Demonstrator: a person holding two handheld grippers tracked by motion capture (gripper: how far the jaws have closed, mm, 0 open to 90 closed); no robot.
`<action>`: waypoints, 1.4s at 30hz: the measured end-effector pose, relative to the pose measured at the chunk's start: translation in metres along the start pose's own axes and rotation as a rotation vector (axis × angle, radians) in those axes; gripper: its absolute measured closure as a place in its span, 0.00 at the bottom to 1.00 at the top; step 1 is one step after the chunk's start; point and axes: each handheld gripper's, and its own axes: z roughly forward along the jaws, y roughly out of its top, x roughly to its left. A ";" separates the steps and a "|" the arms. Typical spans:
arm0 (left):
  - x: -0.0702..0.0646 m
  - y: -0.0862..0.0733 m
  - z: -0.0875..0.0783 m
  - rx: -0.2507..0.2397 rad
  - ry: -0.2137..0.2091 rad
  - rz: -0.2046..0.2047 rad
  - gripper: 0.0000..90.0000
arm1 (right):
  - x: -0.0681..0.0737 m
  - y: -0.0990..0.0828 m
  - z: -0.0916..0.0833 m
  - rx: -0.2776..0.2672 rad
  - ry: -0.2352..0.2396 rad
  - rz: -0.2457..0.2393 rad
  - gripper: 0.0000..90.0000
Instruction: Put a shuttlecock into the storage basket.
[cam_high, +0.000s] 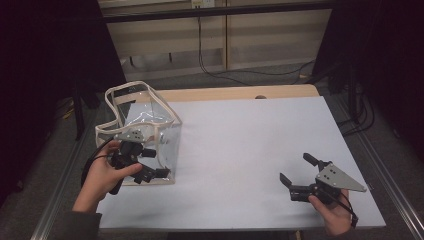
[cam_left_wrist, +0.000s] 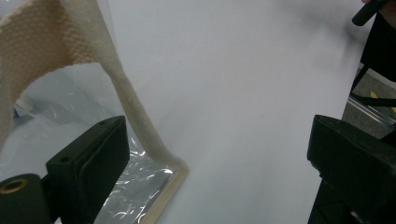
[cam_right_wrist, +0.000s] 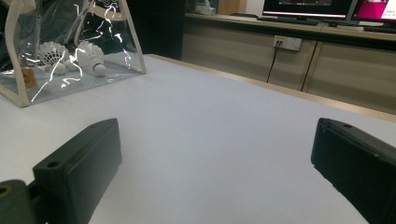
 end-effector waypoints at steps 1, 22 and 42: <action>0.000 -0.001 0.000 -0.003 -0.003 0.000 0.06 | 0.000 0.000 0.000 0.000 0.000 0.000 0.02; 0.000 -0.030 0.004 -0.028 0.008 -0.006 0.06 | 0.000 0.000 0.000 0.000 0.000 -0.004 0.02; 0.001 -0.049 0.017 -0.068 -0.006 -0.025 0.06 | 0.000 0.000 0.001 0.003 -0.002 -0.001 0.02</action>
